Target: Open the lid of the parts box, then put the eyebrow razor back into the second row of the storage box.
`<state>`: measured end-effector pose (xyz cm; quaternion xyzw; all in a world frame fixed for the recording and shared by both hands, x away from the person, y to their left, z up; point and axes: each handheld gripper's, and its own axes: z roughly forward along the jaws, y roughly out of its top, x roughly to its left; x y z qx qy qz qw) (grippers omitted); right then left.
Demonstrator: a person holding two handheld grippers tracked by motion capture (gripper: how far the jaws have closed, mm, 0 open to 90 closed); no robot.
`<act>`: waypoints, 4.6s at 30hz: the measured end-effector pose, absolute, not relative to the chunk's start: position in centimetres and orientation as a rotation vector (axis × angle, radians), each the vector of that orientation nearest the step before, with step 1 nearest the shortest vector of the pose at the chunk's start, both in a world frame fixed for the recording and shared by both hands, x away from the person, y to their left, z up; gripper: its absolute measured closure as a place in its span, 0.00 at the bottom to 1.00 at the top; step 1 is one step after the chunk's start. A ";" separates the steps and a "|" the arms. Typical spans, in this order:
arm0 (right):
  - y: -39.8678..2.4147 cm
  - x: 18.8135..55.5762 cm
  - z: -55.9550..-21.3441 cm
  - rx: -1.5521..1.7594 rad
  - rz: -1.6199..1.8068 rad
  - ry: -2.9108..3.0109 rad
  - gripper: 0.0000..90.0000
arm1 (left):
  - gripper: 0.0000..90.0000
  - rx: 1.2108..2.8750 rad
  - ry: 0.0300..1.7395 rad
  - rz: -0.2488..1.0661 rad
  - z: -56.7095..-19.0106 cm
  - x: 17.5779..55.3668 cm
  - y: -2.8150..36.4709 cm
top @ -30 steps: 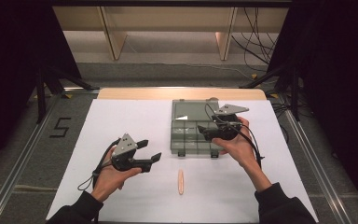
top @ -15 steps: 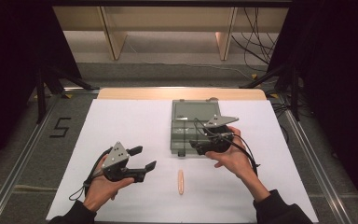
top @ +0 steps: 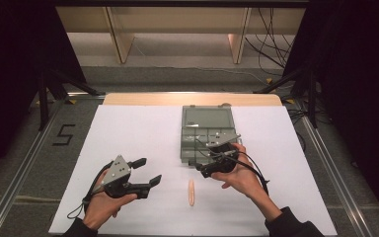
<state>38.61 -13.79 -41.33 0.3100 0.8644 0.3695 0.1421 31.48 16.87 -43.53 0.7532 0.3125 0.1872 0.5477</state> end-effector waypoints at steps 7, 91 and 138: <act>-13.3 38.2 -41.8 0.878 1.057 2.513 0.26 | 0.25 1.783 0.741 0.438 -43.7 31.4 16.9; -7.8 36.3 -46.5 0.698 0.515 2.930 0.62 | 0.23 1.773 0.746 0.435 -43.6 29.0 17.6; -8.7 37.3 -45.5 0.689 0.570 2.928 0.83 | 0.23 1.798 0.711 0.439 -43.6 29.0 17.5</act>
